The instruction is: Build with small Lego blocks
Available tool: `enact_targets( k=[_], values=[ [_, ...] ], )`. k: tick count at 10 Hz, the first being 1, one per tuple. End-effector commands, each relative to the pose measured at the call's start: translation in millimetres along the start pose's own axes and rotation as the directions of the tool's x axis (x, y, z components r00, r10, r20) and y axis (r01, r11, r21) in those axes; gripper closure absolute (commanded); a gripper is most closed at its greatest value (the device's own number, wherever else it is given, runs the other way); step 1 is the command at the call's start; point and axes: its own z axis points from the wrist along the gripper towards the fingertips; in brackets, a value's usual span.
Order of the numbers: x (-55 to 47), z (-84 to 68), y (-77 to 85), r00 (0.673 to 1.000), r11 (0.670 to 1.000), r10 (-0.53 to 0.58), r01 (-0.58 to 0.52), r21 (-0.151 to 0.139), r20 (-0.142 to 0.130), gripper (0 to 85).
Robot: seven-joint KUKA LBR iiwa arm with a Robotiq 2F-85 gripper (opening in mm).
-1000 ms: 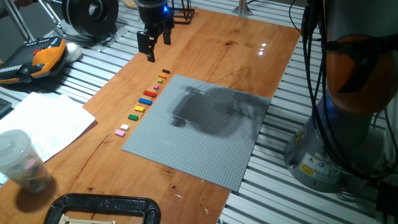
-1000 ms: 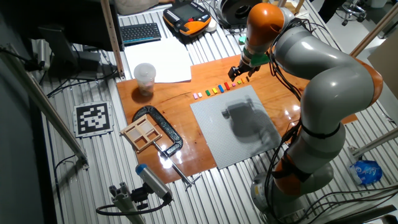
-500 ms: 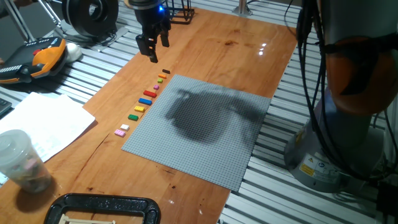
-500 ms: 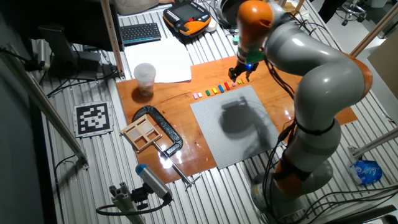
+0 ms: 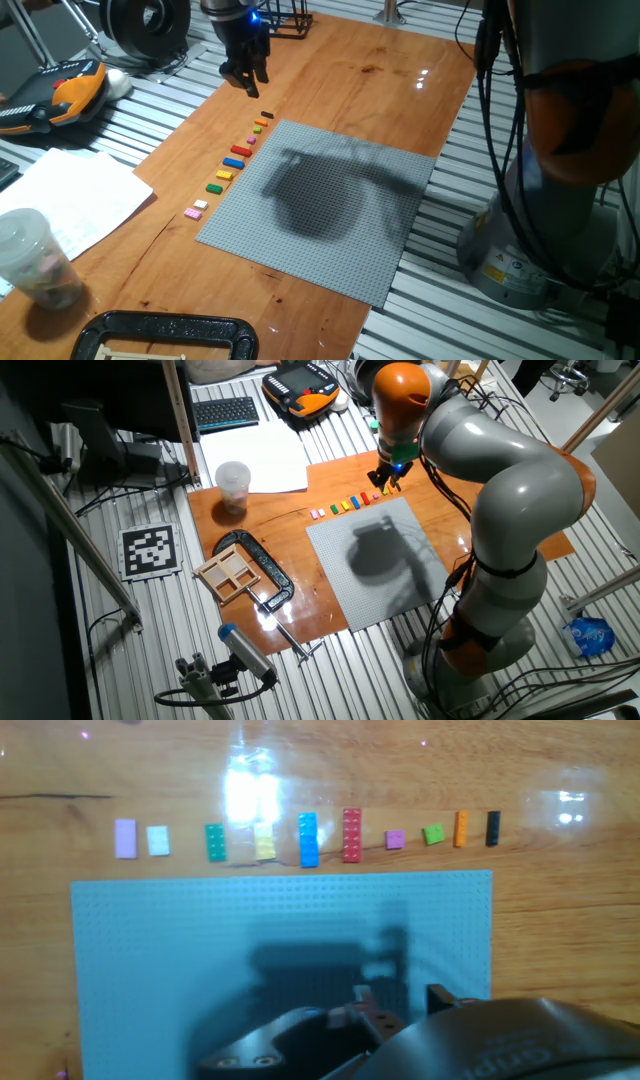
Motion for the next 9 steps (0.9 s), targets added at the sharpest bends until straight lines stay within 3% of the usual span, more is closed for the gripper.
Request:
enact_targets(
  k=[1,3,7,9],
  values=[
    [-2.1,0.0,-4.7,1.000,1.000,0.000,0.000,-0.001,-0.002,85.0],
    [-12.4,2.0,-21.5,1.000,1.000,0.011,-0.011,-0.011,-0.006,85.0],
    [-19.7,16.9,-39.8,0.998,0.998,0.044,-0.046,-0.043,-0.037,85.0],
    [-21.9,23.1,-50.2,0.998,0.997,0.054,-0.056,-0.050,-0.036,85.0]
  ],
)
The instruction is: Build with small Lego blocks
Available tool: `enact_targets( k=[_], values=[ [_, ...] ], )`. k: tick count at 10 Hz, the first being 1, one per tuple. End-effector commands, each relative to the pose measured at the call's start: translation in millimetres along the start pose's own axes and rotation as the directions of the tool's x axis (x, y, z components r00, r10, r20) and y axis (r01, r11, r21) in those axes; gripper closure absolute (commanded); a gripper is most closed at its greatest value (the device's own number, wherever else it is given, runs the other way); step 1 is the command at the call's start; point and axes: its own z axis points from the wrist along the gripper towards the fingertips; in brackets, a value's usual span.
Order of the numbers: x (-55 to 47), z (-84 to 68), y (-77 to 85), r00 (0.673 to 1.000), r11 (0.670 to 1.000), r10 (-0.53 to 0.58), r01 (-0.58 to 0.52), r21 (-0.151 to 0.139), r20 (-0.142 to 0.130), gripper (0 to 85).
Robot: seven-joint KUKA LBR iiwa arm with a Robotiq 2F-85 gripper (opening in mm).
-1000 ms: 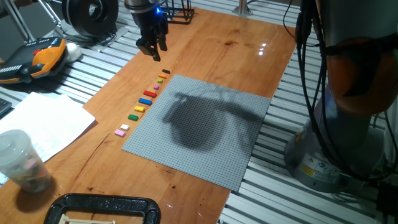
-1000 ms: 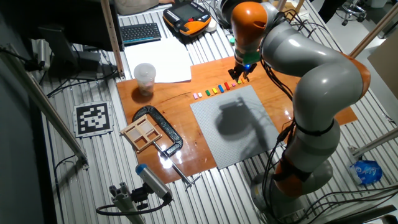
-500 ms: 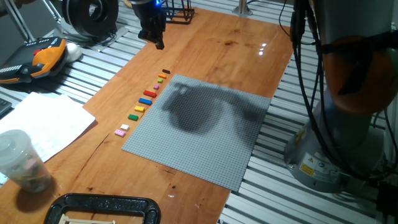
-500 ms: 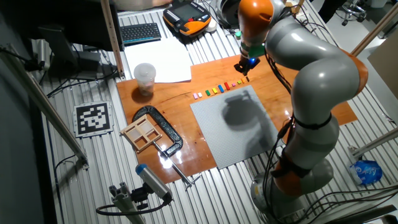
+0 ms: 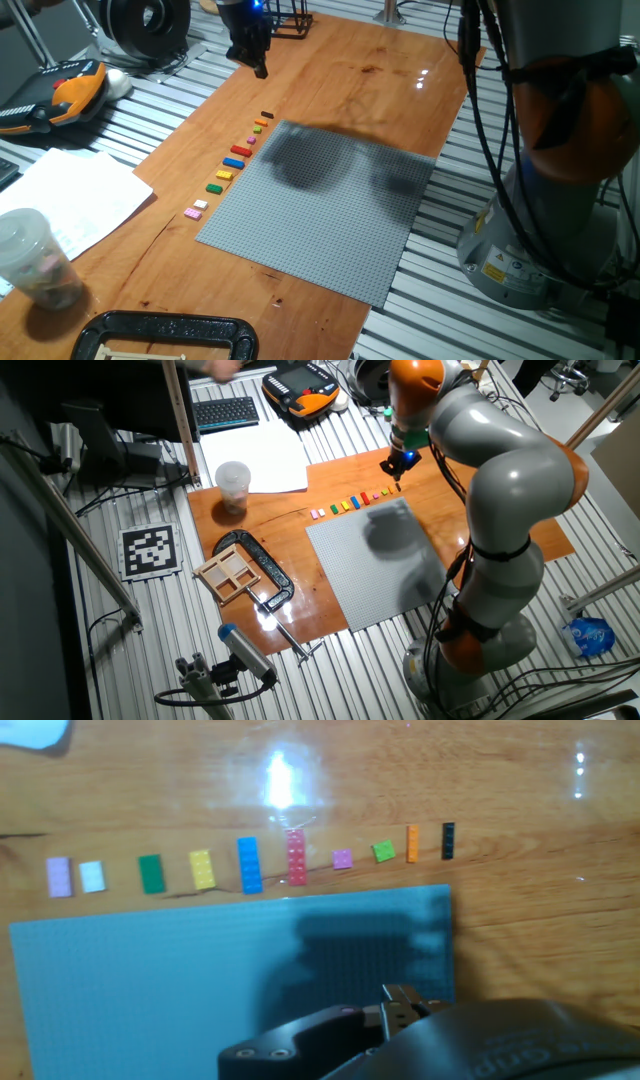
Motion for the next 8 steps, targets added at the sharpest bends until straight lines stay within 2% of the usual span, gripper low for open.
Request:
enact_targets(
  k=[1,2,4,6,8],
  values=[
    [-0.6,3.4,-4.7,1.000,1.000,0.001,-0.001,0.000,0.005,85.0],
    [-1.9,8.1,-10.2,1.000,1.000,-0.002,0.002,0.001,0.016,85.0],
    [-5.2,14.4,-19.7,1.000,1.000,-0.009,0.009,-0.008,0.019,85.0],
    [-5.9,13.5,-23.6,1.000,1.000,-0.006,0.006,-0.008,0.016,85.0],
    [-6.7,13.3,-25.1,1.000,1.000,-0.003,0.004,0.000,0.025,85.0]
  ],
)
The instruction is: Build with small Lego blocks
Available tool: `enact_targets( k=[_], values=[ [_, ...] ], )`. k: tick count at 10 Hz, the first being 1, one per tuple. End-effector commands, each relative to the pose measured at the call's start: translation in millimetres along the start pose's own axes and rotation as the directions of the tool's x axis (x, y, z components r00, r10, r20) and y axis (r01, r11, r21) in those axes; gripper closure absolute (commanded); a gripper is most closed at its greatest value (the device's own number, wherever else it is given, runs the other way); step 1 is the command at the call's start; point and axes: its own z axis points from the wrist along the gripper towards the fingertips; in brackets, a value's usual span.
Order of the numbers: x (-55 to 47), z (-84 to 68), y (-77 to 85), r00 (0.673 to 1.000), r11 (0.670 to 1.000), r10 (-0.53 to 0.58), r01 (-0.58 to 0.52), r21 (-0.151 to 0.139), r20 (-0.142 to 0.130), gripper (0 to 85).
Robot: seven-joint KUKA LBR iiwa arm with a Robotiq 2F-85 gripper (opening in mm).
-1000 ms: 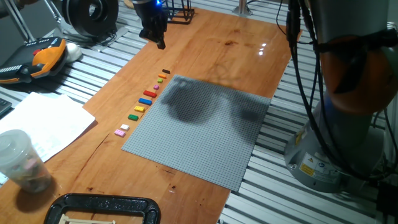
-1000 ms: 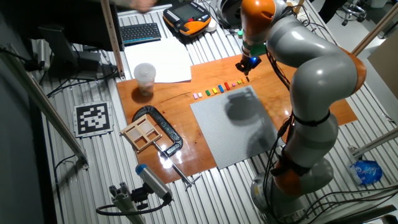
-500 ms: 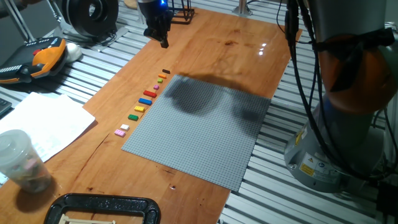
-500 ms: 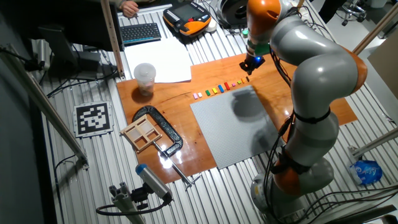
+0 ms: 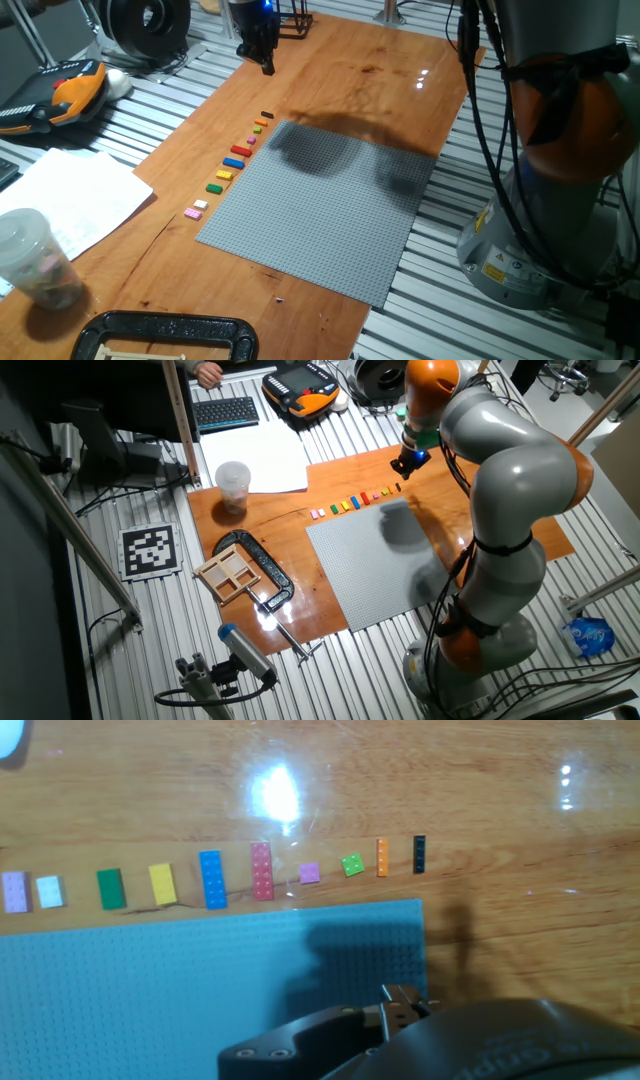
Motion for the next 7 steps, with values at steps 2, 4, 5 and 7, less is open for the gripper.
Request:
enact_targets(
  k=[2,4,5,7],
  values=[
    [-0.9,1.2,0.6,1.000,1.000,-0.010,0.010,0.007,0.001,85.0],
    [-0.9,1.2,0.6,1.000,1.000,0.010,-0.010,0.013,-0.021,85.0],
    [-0.9,1.2,0.6,0.999,0.999,0.038,-0.037,0.011,-0.029,85.0],
    [-0.9,1.2,0.6,0.995,0.995,0.101,-0.101,-0.003,0.018,85.0]
  ],
)
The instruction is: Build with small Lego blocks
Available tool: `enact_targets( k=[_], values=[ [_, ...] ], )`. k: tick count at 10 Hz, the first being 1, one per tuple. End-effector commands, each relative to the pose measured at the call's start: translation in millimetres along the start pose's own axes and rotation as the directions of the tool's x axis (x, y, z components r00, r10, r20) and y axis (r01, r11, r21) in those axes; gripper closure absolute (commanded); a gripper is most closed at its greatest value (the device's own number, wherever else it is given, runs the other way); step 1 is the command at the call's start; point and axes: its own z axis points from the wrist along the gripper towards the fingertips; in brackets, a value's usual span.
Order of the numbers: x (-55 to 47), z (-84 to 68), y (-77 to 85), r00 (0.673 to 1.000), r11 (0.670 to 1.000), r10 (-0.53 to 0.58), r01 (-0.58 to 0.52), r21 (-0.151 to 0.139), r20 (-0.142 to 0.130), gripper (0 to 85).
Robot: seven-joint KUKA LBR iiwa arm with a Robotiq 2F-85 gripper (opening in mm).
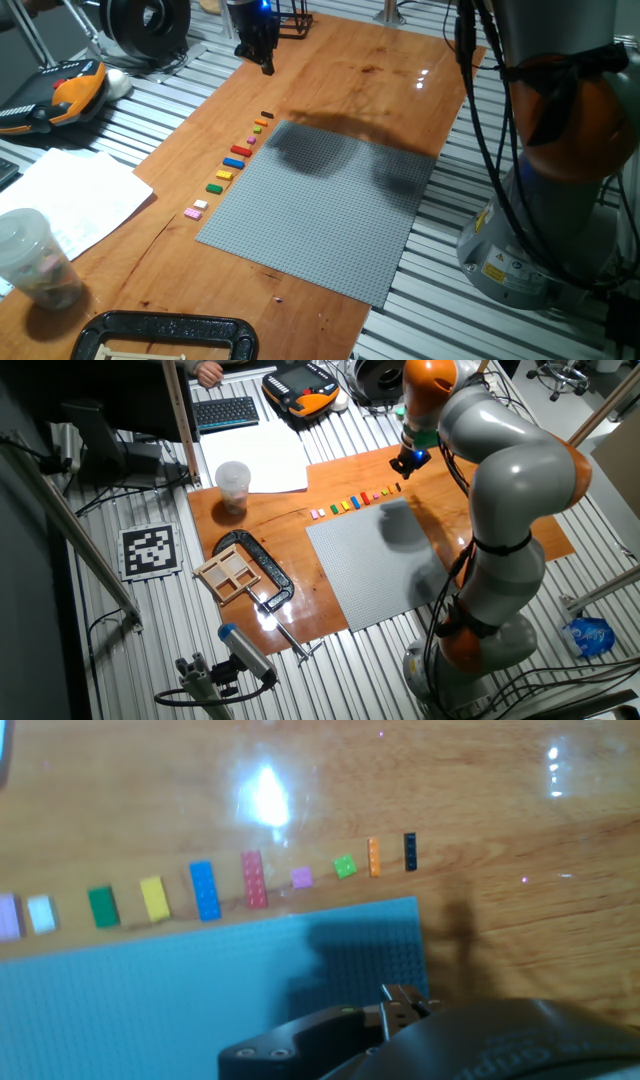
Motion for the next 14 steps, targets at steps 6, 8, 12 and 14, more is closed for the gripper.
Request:
enact_targets(
  k=[6,8,12,14],
  values=[
    [0.0,0.2,-0.2,1.000,1.000,0.019,-0.019,-0.001,0.020,85.0],
    [0.0,0.2,-0.2,1.000,1.000,0.001,-0.001,0.003,0.028,85.0],
    [-15.3,11.1,-21.4,0.999,0.999,-0.034,0.034,0.015,0.029,85.0],
    [-26.3,16.4,-28.3,0.998,0.999,-0.051,0.051,0.012,0.033,68.0]
  ],
)
